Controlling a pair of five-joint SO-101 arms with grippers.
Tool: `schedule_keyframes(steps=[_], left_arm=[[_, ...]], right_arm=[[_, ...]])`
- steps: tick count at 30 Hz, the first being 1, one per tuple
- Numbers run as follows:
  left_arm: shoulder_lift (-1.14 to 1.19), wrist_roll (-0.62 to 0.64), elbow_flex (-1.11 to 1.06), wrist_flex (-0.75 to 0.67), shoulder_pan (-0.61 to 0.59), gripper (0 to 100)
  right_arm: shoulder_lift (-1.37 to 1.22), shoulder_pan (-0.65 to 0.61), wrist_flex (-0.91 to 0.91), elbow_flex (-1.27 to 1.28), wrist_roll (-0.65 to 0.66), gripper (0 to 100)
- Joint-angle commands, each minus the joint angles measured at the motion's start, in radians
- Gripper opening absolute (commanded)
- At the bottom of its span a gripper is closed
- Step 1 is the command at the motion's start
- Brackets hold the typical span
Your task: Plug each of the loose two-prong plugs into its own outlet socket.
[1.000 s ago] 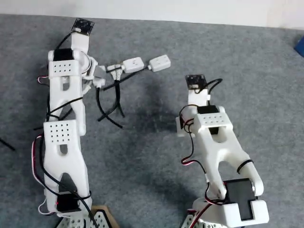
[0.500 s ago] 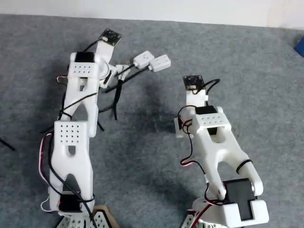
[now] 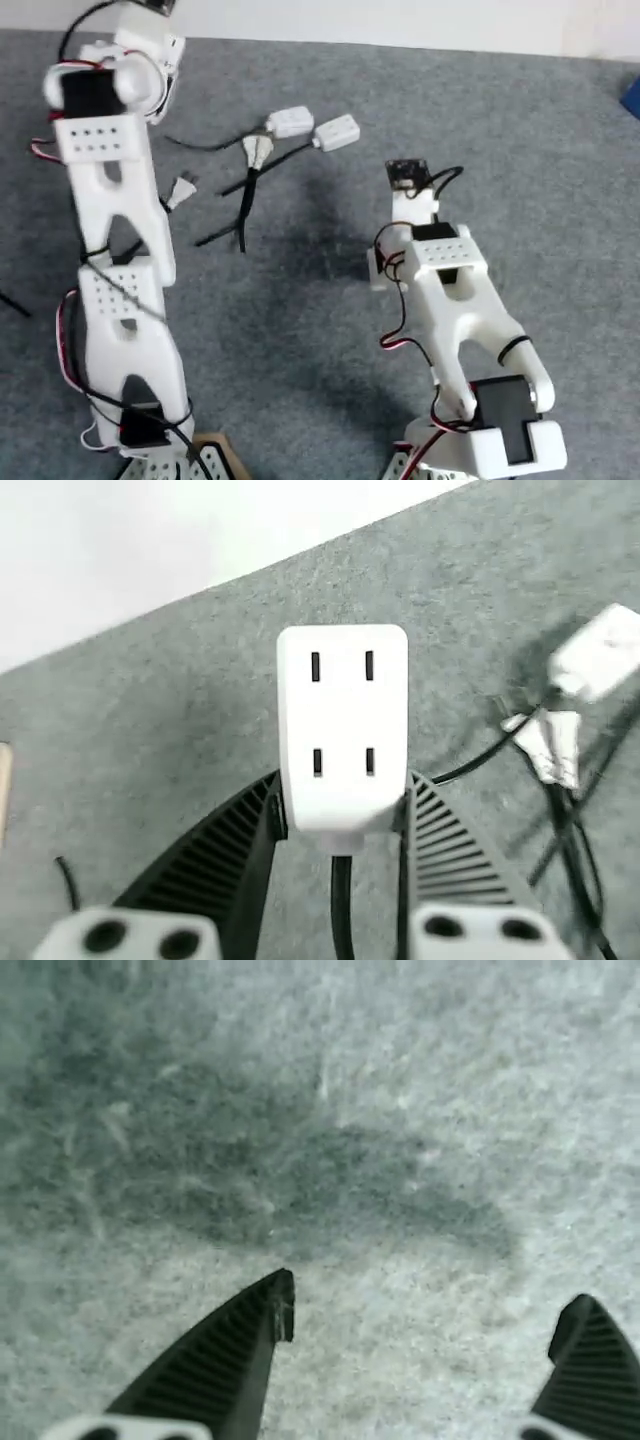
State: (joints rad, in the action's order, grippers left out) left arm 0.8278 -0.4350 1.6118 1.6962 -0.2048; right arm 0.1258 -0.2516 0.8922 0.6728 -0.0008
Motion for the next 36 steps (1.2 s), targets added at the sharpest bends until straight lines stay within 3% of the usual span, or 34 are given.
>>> schedule_keyframes(steps=[1,5,11,15,19,24,29,36], left_arm=[[-0.24,0.015,-0.077,0.092,-0.002,10],[-0.492,-0.017,-0.57,0.097,0.073,10],[-1.046,-0.351,-1.549,0.072,0.432,10],[-1.337,-0.474,-1.994,-0.103,0.63,10],[-1.426,-0.512,-2.374,-0.339,0.74,10],[-1.425,-0.511,-2.571,-0.585,0.76,10],[-1.422,-0.512,-2.618,-0.671,0.759,10],[-1.219,-0.512,-2.531,-0.758,0.71,10]], right_arm=[[0.007,-0.008,-0.01,-0.004,-0.006,38.6],[0.005,-0.008,-0.01,-0.004,-0.006,38.6],[0.013,-0.008,-0.004,-0.004,0.08,38.6],[0.013,0.015,0.035,-0.012,0.083,38.6],[0.013,0.108,0.091,-0.051,0.052,38.6],[0.015,0.206,0.154,-0.102,0.021,38.6],[0.059,0.171,0.22,-0.105,0.025,38.6],[0.487,0.11,0.415,-0.085,0.052,38.6]])
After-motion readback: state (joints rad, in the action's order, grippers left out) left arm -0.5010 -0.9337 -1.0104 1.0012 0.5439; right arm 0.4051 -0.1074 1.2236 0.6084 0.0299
